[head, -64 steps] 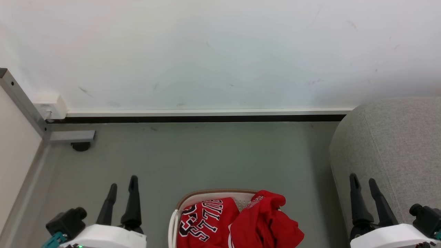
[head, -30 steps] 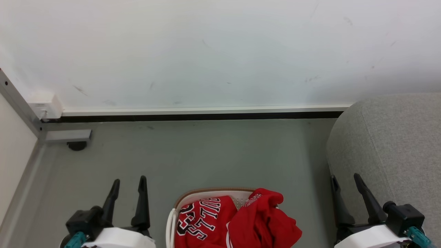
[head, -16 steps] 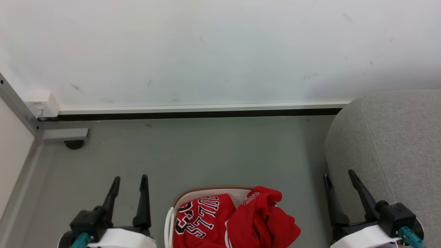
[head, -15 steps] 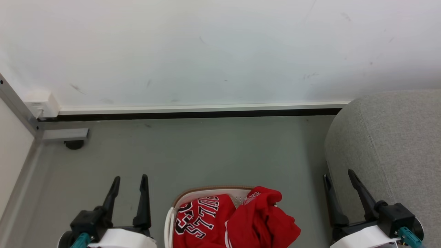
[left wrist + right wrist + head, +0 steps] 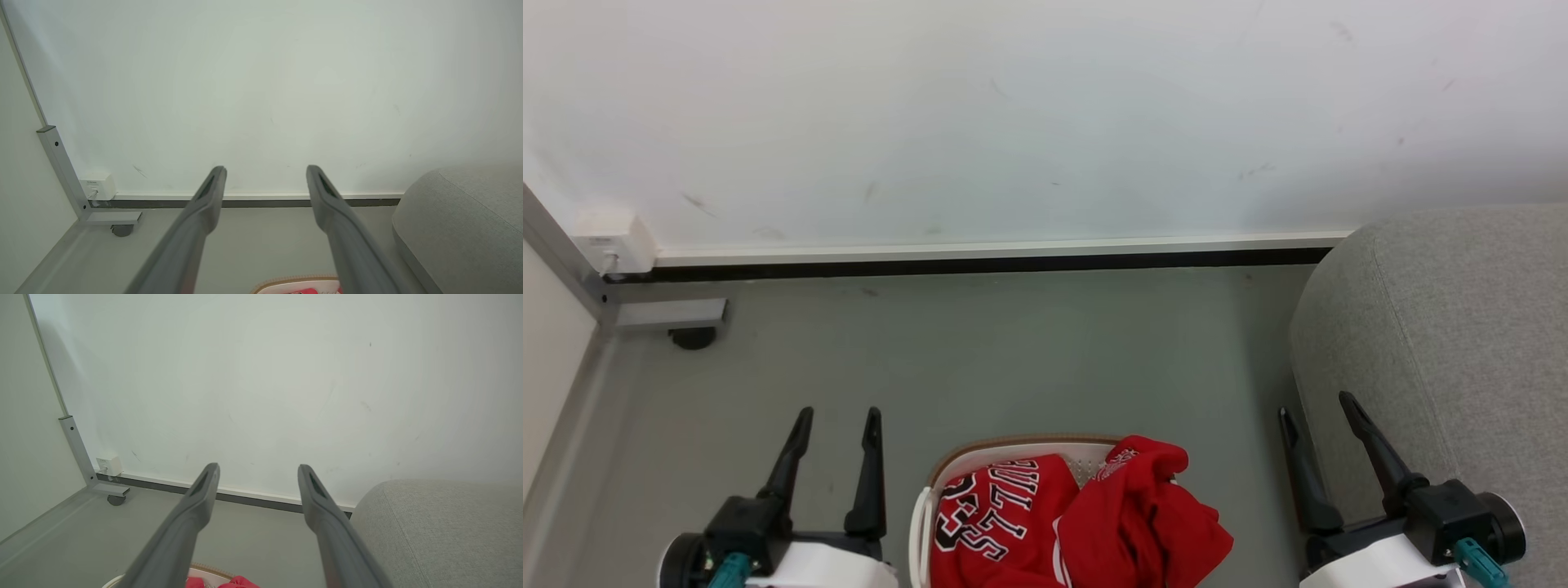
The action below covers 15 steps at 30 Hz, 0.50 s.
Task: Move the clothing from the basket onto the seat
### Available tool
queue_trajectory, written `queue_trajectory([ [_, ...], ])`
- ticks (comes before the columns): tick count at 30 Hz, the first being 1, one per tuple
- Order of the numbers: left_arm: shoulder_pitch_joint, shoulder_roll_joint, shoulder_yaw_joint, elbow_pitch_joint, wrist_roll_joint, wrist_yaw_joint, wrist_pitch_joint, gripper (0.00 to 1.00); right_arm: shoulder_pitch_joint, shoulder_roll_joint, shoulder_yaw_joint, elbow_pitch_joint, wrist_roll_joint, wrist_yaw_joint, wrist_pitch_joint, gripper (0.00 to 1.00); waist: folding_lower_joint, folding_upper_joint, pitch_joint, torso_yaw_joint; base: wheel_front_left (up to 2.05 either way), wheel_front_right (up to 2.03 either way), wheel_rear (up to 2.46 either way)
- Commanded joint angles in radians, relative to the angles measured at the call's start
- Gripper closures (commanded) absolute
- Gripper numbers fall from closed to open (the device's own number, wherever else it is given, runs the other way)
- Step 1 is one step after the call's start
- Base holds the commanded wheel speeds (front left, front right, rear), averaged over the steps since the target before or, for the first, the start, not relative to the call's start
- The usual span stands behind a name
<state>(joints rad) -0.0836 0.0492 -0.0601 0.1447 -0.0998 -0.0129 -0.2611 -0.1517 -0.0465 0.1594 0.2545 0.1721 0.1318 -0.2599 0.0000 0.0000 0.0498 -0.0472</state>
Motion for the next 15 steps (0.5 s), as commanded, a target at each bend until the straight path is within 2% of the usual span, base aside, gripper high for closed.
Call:
queue_trajectory([
  [1,-0.008,0.003,0.002,-0.005,0.015,-0.003,-0.004,0.0,-0.008,-0.007,0.001,-0.005,-0.011,-0.002,-0.006,0.0,0.0,0.0,0.0,-0.001,0.0,0.0,0.0],
  [15,-0.012,0.003,0.005,-0.003,-0.006,-0.003,-0.004,0.0,-0.012,-0.007,-0.003,-0.008,0.006,-0.002,-0.006,0.0,0.0,0.0,0.009,-0.009,0.0,0.0,0.0],
])
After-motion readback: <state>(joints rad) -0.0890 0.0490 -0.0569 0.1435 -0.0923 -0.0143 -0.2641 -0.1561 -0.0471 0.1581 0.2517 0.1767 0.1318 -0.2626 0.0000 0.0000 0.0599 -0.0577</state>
